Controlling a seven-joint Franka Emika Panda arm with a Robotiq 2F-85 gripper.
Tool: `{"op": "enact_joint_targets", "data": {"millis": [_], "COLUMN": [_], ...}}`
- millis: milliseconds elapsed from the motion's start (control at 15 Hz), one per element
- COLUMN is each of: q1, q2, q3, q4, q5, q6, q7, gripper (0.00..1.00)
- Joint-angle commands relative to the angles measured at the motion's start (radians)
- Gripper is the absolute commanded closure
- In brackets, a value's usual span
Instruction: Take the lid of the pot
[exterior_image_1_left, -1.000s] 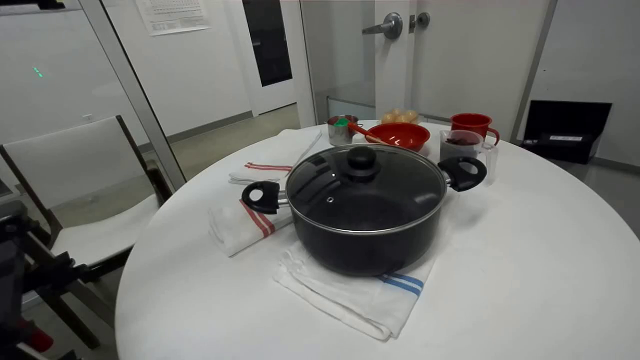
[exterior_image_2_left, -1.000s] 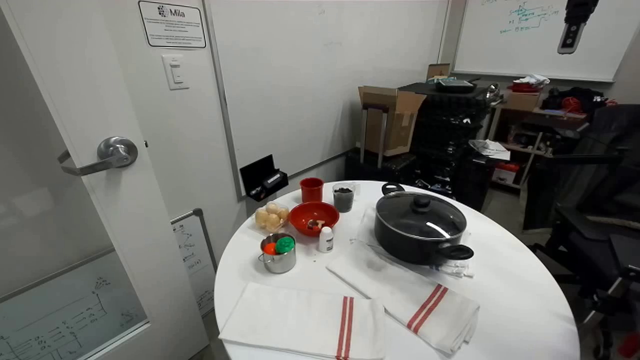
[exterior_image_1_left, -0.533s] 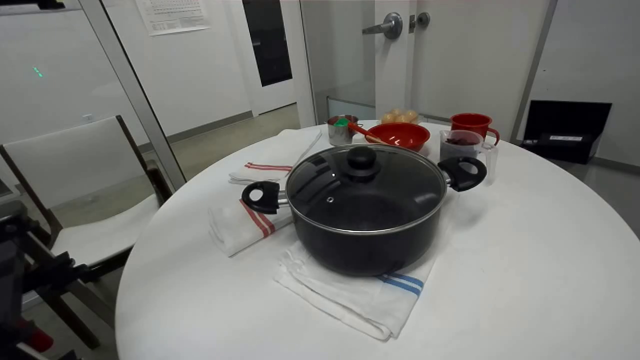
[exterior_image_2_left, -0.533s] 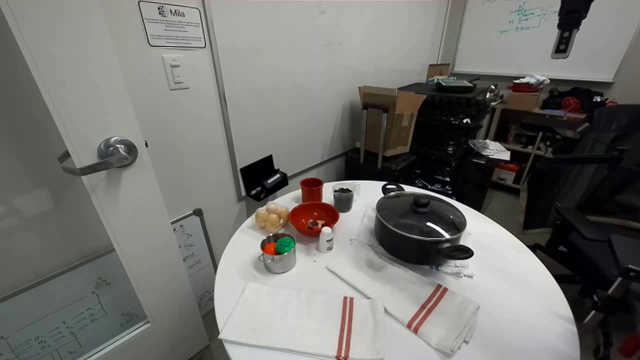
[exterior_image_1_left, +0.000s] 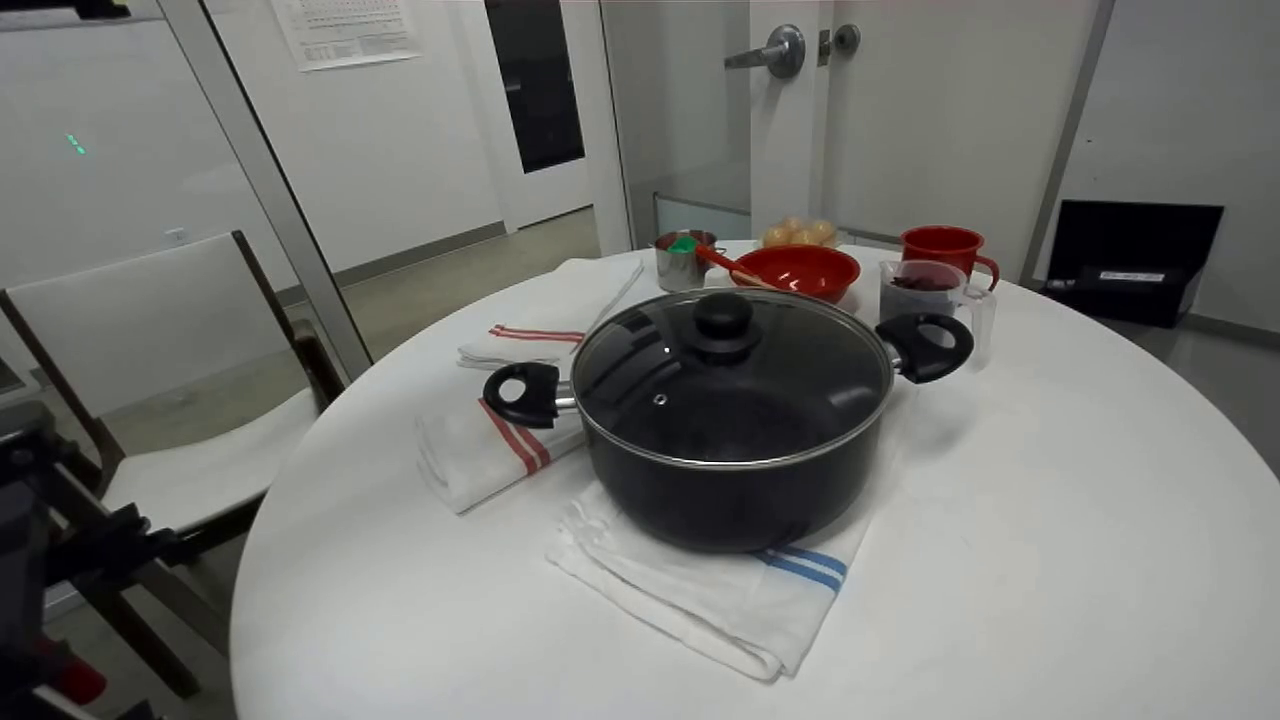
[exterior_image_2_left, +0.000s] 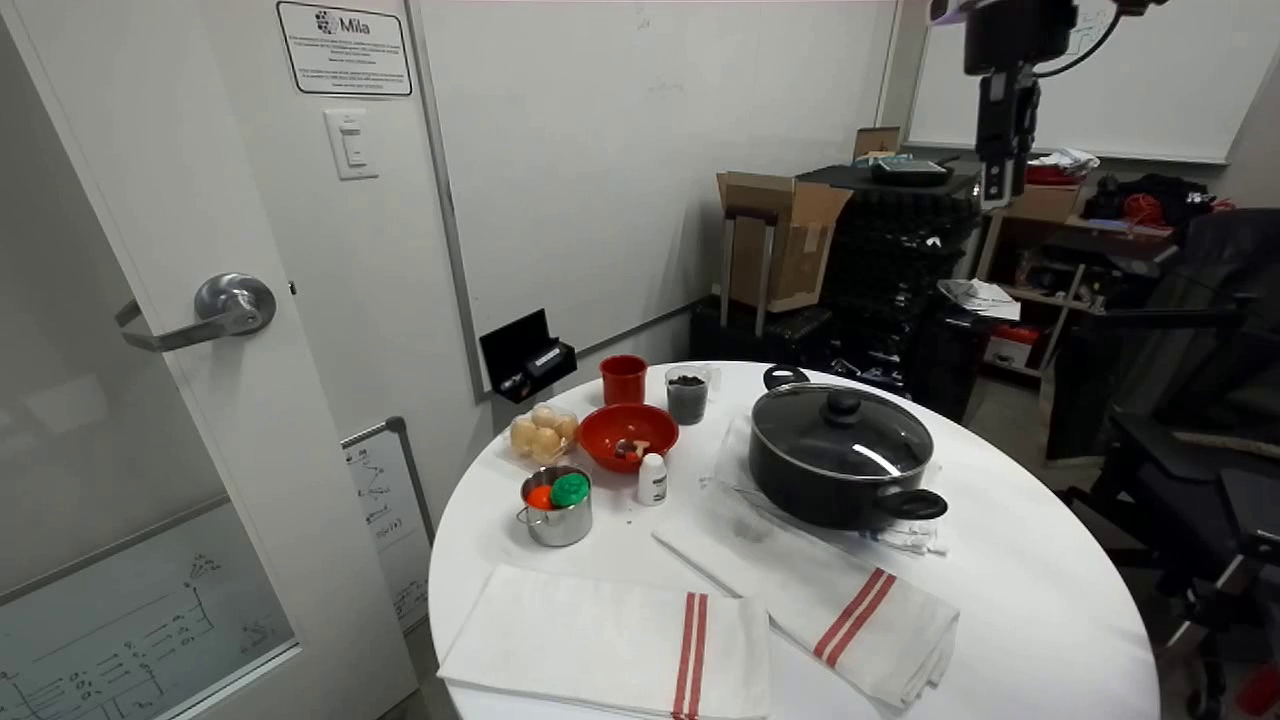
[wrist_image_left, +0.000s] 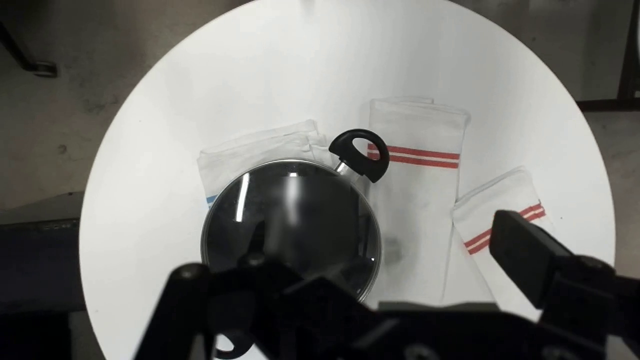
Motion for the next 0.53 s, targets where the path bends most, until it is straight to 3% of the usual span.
{"op": "enact_joint_targets", "data": {"millis": [0, 467], "q1": [-0.012, -0.035], "q2": [0.187, 0.458], "q3": [0.010, 0.020], "q4": [0.159, 0.309], "q5": [0.028, 0.083], "q6": [-0.067, -0.040], "q7": [0.001, 0.069], "gripper": [0.00, 0.00]}}
